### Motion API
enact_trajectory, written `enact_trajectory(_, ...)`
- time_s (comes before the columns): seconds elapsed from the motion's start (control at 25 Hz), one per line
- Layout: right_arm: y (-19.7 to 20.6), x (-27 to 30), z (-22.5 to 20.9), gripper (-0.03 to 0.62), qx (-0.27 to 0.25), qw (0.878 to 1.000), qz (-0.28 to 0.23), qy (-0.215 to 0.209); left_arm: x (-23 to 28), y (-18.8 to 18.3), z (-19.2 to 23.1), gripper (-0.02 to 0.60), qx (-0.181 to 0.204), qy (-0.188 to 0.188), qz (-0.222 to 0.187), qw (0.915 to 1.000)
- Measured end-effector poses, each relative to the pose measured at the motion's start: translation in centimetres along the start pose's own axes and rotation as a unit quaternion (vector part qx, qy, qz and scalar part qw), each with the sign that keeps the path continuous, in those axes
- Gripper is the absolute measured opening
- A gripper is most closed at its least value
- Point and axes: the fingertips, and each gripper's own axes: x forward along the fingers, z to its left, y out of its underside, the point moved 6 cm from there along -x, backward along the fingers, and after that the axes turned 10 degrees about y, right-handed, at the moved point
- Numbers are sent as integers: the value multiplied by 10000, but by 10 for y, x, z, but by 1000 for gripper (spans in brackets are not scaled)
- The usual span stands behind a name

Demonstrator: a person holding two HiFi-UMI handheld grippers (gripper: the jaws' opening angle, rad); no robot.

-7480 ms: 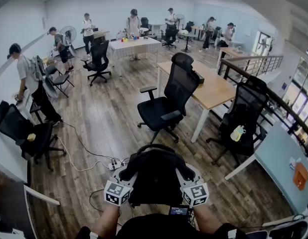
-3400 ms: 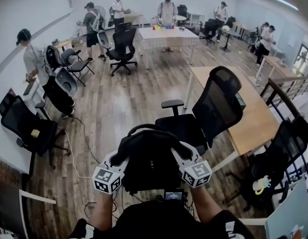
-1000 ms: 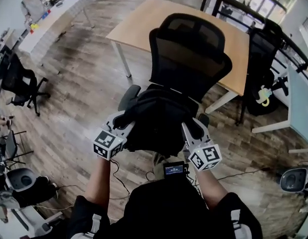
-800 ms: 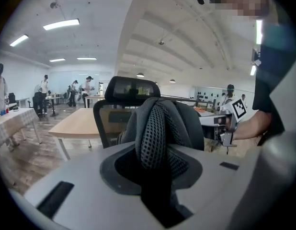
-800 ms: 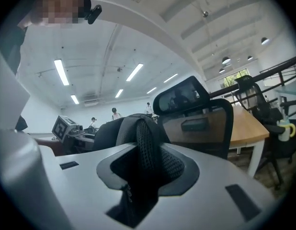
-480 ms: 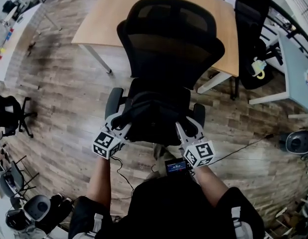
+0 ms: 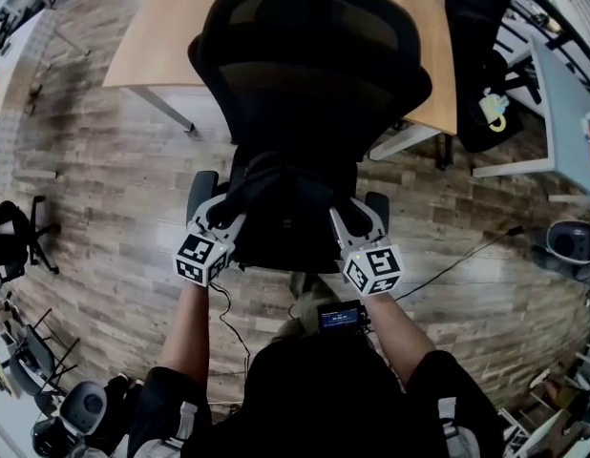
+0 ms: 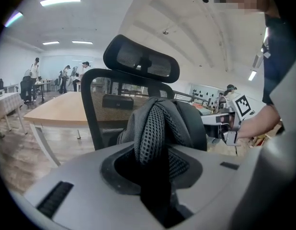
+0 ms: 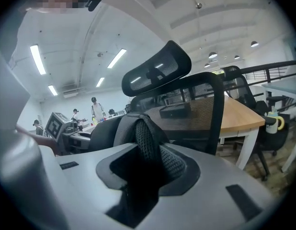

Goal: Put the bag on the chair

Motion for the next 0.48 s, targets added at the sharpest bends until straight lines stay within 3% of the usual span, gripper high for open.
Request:
enact_trajectory(0.2,4,41,-28,132,110,9995,124,251,38,-3,28,123,-102,-155,189,9996)
enact_trajectory(0.48,26,87,-65,138,314,9974,420,497,88,10,65,133,-281,92,554,9980)
